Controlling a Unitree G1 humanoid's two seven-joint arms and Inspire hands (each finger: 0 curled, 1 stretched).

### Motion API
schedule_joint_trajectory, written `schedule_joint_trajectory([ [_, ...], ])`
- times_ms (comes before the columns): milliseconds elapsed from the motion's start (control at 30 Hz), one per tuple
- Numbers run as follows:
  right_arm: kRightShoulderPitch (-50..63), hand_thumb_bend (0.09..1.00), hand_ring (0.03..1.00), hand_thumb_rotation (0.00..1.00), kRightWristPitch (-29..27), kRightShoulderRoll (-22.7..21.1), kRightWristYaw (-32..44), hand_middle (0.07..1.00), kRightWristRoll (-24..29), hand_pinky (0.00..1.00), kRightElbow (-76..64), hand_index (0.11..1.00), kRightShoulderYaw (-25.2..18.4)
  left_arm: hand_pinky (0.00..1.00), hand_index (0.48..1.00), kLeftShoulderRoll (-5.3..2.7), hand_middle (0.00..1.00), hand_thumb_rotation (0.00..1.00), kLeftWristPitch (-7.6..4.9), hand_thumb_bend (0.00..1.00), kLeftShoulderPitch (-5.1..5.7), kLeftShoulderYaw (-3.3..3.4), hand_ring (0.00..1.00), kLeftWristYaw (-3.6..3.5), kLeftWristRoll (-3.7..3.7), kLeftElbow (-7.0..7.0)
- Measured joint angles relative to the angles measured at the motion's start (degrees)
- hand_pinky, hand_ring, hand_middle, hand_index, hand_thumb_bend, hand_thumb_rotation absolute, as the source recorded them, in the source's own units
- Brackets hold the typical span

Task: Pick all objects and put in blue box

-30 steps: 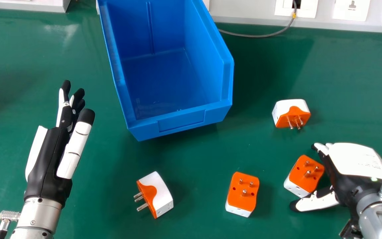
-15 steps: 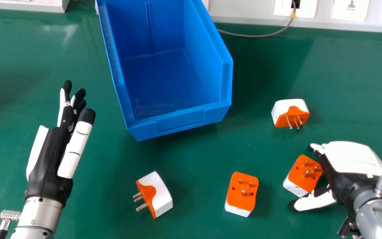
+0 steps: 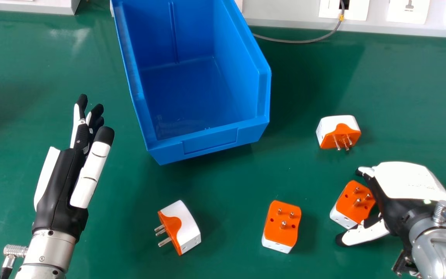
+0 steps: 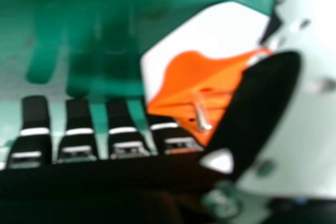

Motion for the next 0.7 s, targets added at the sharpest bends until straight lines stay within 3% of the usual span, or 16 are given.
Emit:
schedule_joint_trajectory([
  [167, -0.1, 0.626, 0.764, 0.39, -0.1, 0.5, -1.4, 0.796, 0.4, 0.67, 0.3, 0.784, -0.2, 1.0, 1.0, 0.0, 1.0, 0.95, 0.09, 0.68, 0.0, -0.01, 1.0, -0.02, -0.03, -0.02],
  [200, -0.1, 0.614, 0.67, 0.36, -0.2, 0.7, -2.2, 0.724, 0.7, 0.58, 0.3, 0.751, -0.3, 1.0, 1.0, 0.0, 1.0, 0.96, 0.13, 0.68, 0.0, -0.02, 1.0, -0.03, -0.04, -0.02],
  [233, -0.1, 0.614, 0.67, 0.36, -0.2, 1.0, -3.0, 0.724, 1.2, 0.58, 0.3, 0.751, -0.5, 1.0, 1.0, 0.0, 1.0, 0.96, 0.13, 0.68, 0.0, -0.03, 1.0, -0.05, -0.04, -0.02],
  [300, -0.2, 0.596, 0.498, 0.3, -0.2, 1.5, -3.8, 0.58, 1.8, 0.42, 0.3, 0.687, -1.0, 1.0, 1.0, 0.0, 1.0, 0.96, 0.13, 0.67, 0.0, -0.02, 1.0, -0.05, -0.05, -0.02],
  [333, -0.2, 0.596, 0.498, 0.3, -0.2, 1.7, -4.0, 0.58, 2.0, 0.42, 0.3, 0.687, -1.1, 1.0, 1.0, 0.01, 1.0, 0.96, 0.13, 0.67, 0.0, -0.02, 1.0, -0.04, -0.05, -0.01],
  [433, -0.1, 0.551, 0.305, 0.22, -0.1, 2.5, -4.7, 0.392, 2.8, 0.23, 0.3, 0.585, -1.5, 1.0, 1.0, 0.01, 1.0, 0.96, 0.14, 0.66, -0.14, -0.02, 1.0, -0.04, -0.03, 0.0],
  [500, -0.1, 0.541, 0.264, 0.2, -0.1, 2.7, -5.4, 0.351, 2.8, 0.19, 0.3, 0.563, -1.6, 1.0, 1.0, 0.01, 1.0, 0.96, 0.13, 0.66, -0.26, -0.04, 1.0, -0.04, 0.0, 0.0],
  [633, -0.2, 0.53, 0.219, 0.13, -0.4, 2.7, -6.5, 0.361, 2.6, 0.14, 0.1, 0.535, -1.4, 1.0, 1.0, 0.01, 1.0, 0.96, 0.13, 0.65, -0.28, -0.04, 1.0, -0.04, 0.04, 0.0],
  [700, -0.1, 0.52, 0.257, 0.1, -0.7, 2.7, -6.6, 0.391, 2.6, 0.17, -0.1, 0.546, -1.1, 1.0, 1.0, 0.03, 1.0, 0.96, 0.12, 0.65, -0.24, -0.03, 1.0, 0.0, 0.05, 0.02],
])
